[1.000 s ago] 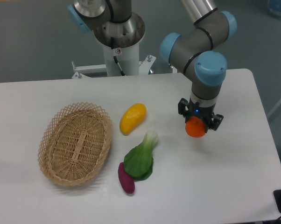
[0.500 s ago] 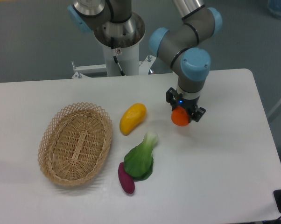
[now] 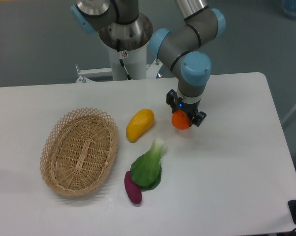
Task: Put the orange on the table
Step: 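Carry the held orange and lower it toward the table surface, then open the gripper to release the orange onto the table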
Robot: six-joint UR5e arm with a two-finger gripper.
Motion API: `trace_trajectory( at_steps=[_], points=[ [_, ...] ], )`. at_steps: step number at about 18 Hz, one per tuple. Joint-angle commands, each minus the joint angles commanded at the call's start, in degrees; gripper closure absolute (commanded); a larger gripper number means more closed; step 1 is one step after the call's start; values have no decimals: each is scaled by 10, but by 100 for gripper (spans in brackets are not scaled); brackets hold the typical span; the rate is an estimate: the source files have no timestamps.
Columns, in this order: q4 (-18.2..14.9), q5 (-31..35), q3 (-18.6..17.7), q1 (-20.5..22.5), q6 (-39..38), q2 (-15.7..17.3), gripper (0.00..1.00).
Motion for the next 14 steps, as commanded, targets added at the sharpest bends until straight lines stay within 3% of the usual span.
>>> trace_trajectory(
  at_steps=[4, 14],
  points=[
    [39, -3, 10, -7, -4, -2, 0],
    [22, -7, 124, 0, -35, -34, 0]
  ],
)
